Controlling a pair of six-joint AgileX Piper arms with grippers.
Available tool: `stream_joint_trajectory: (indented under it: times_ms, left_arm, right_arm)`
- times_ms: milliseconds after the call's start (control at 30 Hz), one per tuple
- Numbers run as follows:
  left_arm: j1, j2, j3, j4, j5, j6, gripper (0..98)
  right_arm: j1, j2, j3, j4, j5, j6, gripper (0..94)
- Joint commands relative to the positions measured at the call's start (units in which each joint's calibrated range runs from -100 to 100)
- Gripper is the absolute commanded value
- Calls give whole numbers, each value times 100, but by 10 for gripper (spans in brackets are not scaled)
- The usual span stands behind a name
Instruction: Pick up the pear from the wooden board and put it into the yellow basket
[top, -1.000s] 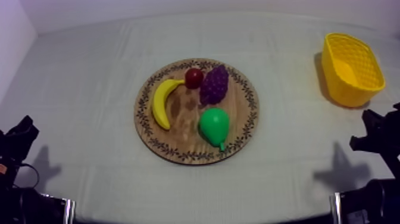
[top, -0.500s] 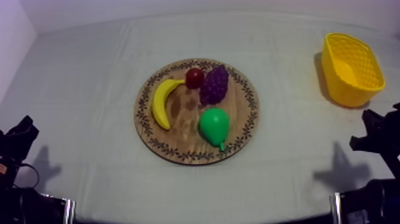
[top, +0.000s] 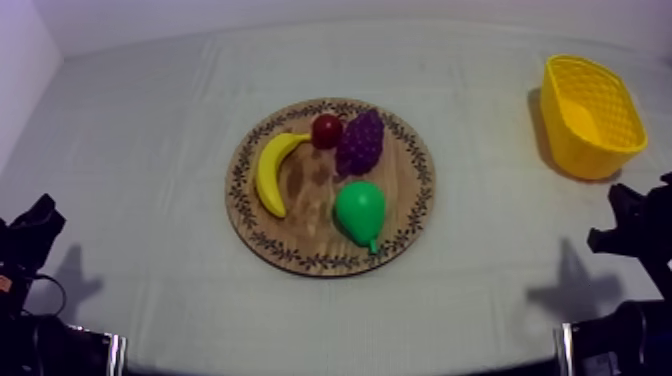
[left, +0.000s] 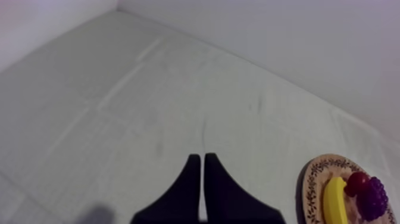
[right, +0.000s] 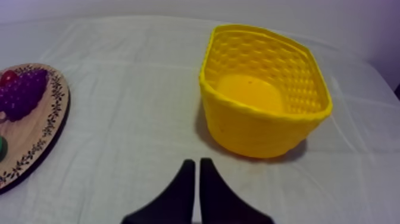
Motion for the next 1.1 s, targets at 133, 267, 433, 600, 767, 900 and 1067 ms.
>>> stream_joint_trajectory:
  times_ms: [133,267,433,600,767,900,1067]
  left_arm:
    - [-2,2,2,0,5,0,1]
    - [-2,2,2,0,5,0,1]
    - [-2,2,2,0,5,0,1]
    - [-2,2,2,0,5,0,1]
    - [-2,2,2,0,5,0,1]
    - [-2,2,2,0,5,1,1]
    - [-2,2,2,0,5,1,1]
  right_arm:
    - [1,-5,1,2,-1,4,6]
    - [1,-5,1,2,-1,4,6]
    - [1,-5,1,2,-1,4,6]
    - [1,-5,1,2,-1,-95,6]
    - [5,-5,1,2,-1,-48,6]
    - [8,-5,1,2,-1,-119,6]
    - [0,-5,-73,37,263,-355,6]
